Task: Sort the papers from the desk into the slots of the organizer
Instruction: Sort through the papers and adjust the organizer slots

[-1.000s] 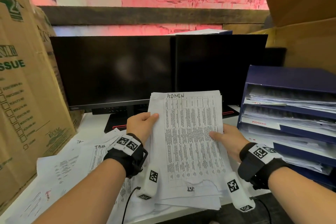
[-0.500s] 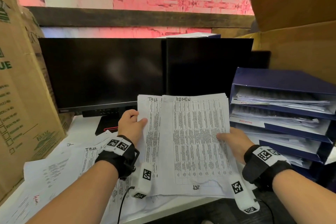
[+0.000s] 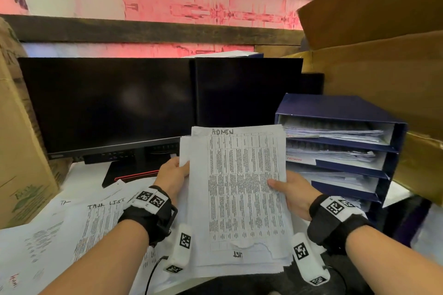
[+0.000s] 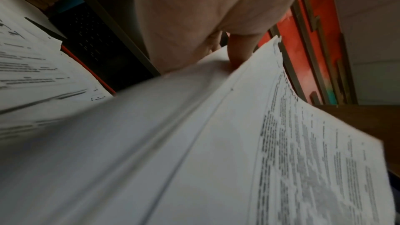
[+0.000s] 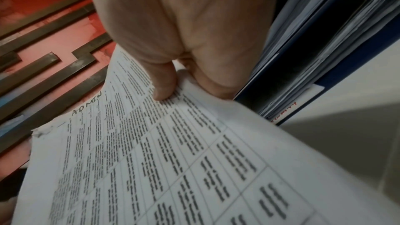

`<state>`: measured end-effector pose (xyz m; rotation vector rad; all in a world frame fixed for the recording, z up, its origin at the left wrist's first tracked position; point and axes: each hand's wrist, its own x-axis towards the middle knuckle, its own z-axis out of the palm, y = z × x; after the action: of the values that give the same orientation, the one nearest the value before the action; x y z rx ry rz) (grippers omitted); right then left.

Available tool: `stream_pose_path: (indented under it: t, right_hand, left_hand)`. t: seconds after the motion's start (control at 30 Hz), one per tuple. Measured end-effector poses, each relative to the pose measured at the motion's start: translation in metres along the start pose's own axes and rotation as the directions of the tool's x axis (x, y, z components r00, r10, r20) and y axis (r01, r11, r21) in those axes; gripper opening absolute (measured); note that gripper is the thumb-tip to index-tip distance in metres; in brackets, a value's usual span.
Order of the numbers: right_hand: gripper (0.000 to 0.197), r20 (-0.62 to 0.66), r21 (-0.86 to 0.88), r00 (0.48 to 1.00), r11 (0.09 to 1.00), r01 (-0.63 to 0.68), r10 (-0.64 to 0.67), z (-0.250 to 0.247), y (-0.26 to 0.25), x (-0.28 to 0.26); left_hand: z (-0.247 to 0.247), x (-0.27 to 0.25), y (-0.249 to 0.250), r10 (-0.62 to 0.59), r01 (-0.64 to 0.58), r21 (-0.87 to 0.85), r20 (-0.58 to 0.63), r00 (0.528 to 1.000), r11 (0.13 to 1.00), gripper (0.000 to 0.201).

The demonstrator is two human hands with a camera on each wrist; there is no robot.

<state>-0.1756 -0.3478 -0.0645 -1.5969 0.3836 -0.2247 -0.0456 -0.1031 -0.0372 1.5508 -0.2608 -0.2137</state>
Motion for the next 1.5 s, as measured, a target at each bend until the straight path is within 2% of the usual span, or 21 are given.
stream_pose_path:
  t: [0.1, 0.2, 0.37, 0.5, 0.6, 0.73, 0.93, 1.13, 1.2, 1.33, 1.4, 1.5]
  right_hand:
    - [0.034, -0.072, 0.025, 0.997, 1.0, -0.011, 0.013, -0.016, -0.001, -0.009]
    - [0.034, -0.084, 0.084, 0.992, 0.992, -0.09, 0.097, -0.034, 0.002, -0.02]
    - [0.031, -0.149, 0.029, 0.962, 0.974, -0.226, 0.228, -0.066, 0.009, -0.041]
    - [0.029, -0.204, 0.05, 0.942, 0.964, -0.262, 0.267, -0.099, 0.003, -0.061]
    - [0.029, -0.217, 0.11, 0.934, 0.958, -0.264, 0.282, -0.12, -0.005, -0.076]
    - [0.033, -0.257, 0.145, 0.924, 0.957, -0.253, 0.283, -0.136, -0.012, -0.085]
    - [0.028, -0.31, 0.219, 0.909, 0.952, -0.215, 0.277, -0.148, -0.021, -0.096]
    - [0.023, -0.426, 0.246, 0.874, 0.959, -0.138, 0.235, -0.155, -0.03, -0.095]
    - [0.022, -0.436, 0.261, 0.869, 0.957, -0.125, 0.233, -0.155, -0.031, -0.089]
    - [0.024, -0.462, 0.278, 0.849, 0.951, -0.134, 0.255, -0.153, -0.032, -0.068]
    - [0.022, -0.479, 0.293, 0.837, 0.947, -0.131, 0.264, -0.149, -0.033, -0.055]
    - [0.031, -0.515, 0.205, 0.834, 0.973, -0.105, 0.198, -0.144, -0.031, -0.033]
  left_hand:
    - [0.013, -0.005, -0.005, -0.082, 0.076, 0.056, 0.119, 0.99, 0.996, 0.02]
    - [0.031, -0.009, -0.012, -0.134, 0.115, 0.124, 0.157, 0.979, 0.986, 0.016]
    - [0.062, -0.018, -0.018, -0.167, 0.05, 0.367, 0.294, 0.941, 0.929, 0.025]
    - [0.089, -0.022, -0.015, -0.143, -0.015, 0.384, 0.38, 0.914, 0.923, 0.024]
    - [0.107, -0.022, -0.008, -0.135, -0.006, 0.345, 0.384, 0.913, 0.938, 0.022]
    - [0.126, -0.016, -0.005, -0.089, -0.041, 0.361, 0.338, 0.937, 0.932, 0.024]
    - [0.144, -0.01, -0.007, -0.008, -0.108, 0.458, 0.245, 0.97, 0.883, 0.027]
    - [0.148, 0.002, -0.009, 0.032, -0.15, 0.578, 0.208, 0.977, 0.802, 0.016]
    - [0.145, 0.005, -0.011, 0.039, -0.174, 0.633, 0.221, 0.975, 0.754, 0.019]
    - [0.137, 0.005, -0.015, -0.059, -0.198, 0.671, 0.339, 0.939, 0.715, 0.025]
    - [0.134, 0.006, -0.019, -0.051, -0.219, 0.657, 0.366, 0.929, 0.721, 0.027]
    - [0.13, 0.005, -0.026, 0.054, -0.263, 0.51, 0.387, 0.92, 0.819, 0.032]
